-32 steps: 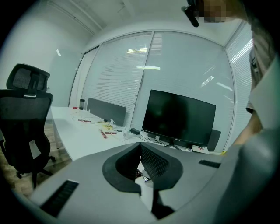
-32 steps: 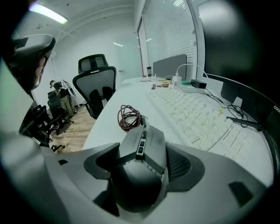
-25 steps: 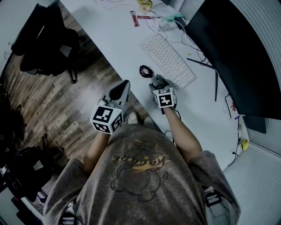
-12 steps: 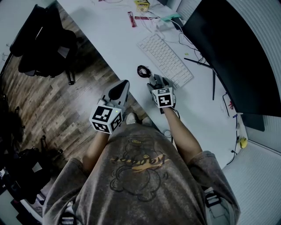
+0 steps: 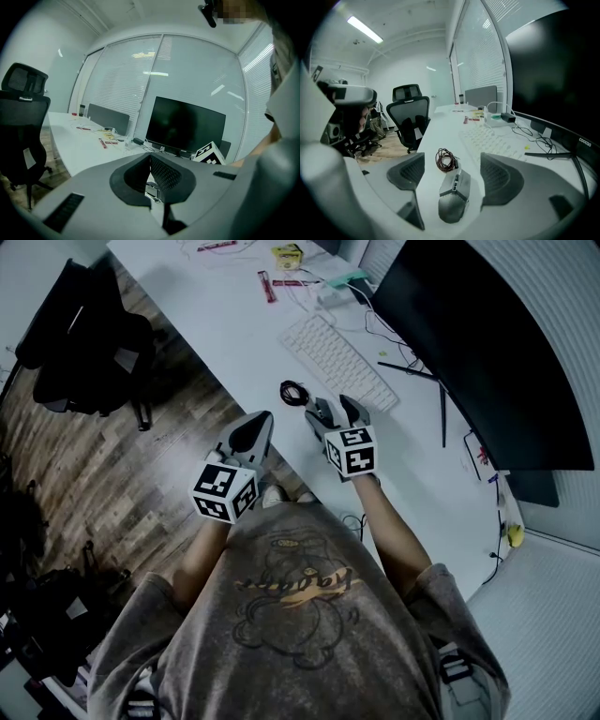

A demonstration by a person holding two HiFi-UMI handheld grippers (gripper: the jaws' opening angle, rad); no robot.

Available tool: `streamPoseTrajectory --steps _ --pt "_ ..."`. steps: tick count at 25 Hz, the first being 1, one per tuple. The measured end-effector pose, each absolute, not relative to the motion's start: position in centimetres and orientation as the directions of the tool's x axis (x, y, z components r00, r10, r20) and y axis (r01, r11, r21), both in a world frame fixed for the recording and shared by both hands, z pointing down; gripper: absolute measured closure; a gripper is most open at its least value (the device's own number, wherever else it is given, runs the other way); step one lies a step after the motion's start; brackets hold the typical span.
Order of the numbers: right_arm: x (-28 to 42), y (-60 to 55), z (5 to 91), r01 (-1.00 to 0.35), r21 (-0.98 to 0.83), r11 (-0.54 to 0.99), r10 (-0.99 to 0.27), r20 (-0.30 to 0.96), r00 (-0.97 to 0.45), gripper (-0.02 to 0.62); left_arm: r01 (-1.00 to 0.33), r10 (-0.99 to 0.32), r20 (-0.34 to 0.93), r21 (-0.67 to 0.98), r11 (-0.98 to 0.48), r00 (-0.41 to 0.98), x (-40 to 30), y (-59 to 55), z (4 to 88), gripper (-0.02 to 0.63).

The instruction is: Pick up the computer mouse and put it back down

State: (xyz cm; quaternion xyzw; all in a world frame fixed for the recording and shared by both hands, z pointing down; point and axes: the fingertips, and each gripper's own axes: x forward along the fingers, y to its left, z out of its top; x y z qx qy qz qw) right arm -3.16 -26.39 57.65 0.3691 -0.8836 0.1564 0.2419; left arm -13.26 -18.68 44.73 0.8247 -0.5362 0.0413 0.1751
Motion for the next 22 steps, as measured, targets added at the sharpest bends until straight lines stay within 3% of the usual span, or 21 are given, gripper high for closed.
streamPoseTrajectory --steps 15,20,22 --pt "2.4 -21.5 45.5 -0.755 -0.128 0.643 -0.700 0.302 -0.647 0.255 -0.867 -0.844 0.223 0.239 -0.438 0.488 -10.1 -18.3 43.4 0.588" --pt "4.6 -18.9 44.5 -0.764 -0.154 0.627 -0.714 0.278 -0.642 0.294 -0.856 -0.834 0.217 0.233 -0.461 0.507 -9.0 -18.1 43.2 0.588" --pt "5.3 -18.1 44.4 -0.772 -0.147 0.619 -0.725 0.271 -0.633 0.342 -0.854 -0.831 0.217 0.230 -0.466 0.512 -8.8 -18.0 43.2 0.588"
